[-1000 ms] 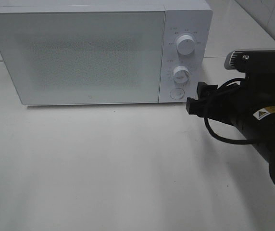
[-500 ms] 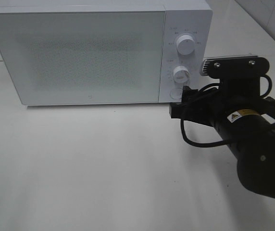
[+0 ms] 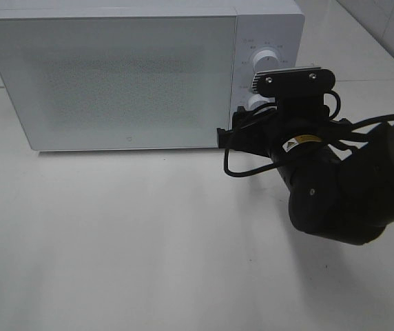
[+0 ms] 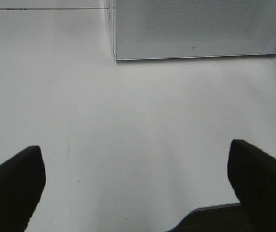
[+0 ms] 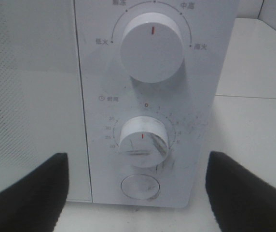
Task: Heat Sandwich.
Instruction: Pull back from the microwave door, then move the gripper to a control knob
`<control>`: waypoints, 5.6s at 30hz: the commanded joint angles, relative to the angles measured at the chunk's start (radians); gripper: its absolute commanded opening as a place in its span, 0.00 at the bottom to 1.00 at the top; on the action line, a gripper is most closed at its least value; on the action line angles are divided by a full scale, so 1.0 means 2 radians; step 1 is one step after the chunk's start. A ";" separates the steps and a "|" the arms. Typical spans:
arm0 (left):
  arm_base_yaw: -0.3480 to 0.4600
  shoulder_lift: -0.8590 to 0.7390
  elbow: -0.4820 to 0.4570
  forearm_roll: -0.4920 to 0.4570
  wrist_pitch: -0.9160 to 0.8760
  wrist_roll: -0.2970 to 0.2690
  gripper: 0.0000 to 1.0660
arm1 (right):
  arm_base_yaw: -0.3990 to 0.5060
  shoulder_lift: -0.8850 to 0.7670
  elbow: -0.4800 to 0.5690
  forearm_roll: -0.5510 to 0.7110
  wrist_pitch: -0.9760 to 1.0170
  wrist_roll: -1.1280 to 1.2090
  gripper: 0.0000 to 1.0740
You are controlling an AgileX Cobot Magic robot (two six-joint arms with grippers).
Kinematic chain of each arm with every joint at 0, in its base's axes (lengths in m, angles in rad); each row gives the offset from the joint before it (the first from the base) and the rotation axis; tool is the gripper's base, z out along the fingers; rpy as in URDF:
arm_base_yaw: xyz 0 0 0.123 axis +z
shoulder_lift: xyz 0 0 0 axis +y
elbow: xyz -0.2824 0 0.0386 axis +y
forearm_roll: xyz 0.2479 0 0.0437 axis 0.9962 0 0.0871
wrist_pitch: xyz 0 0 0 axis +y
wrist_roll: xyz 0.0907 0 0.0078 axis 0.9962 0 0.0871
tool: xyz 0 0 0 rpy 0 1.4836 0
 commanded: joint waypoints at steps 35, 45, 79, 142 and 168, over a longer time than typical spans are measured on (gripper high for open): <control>0.003 -0.009 0.001 -0.004 -0.007 -0.002 0.91 | -0.051 0.097 -0.109 -0.012 -0.004 0.030 0.58; 0.003 -0.009 0.001 -0.004 -0.007 -0.002 0.91 | -0.051 0.097 -0.109 -0.012 -0.002 0.030 0.07; 0.003 -0.009 0.001 -0.004 -0.007 -0.002 0.91 | -0.051 0.097 -0.109 -0.072 -0.039 0.329 0.11; 0.003 -0.009 0.001 -0.004 -0.007 -0.002 0.91 | -0.049 0.095 -0.103 -0.056 -0.073 0.831 0.51; 0.003 -0.009 0.001 -0.004 -0.007 -0.002 0.91 | -0.039 -0.034 0.019 -0.155 0.093 0.722 0.70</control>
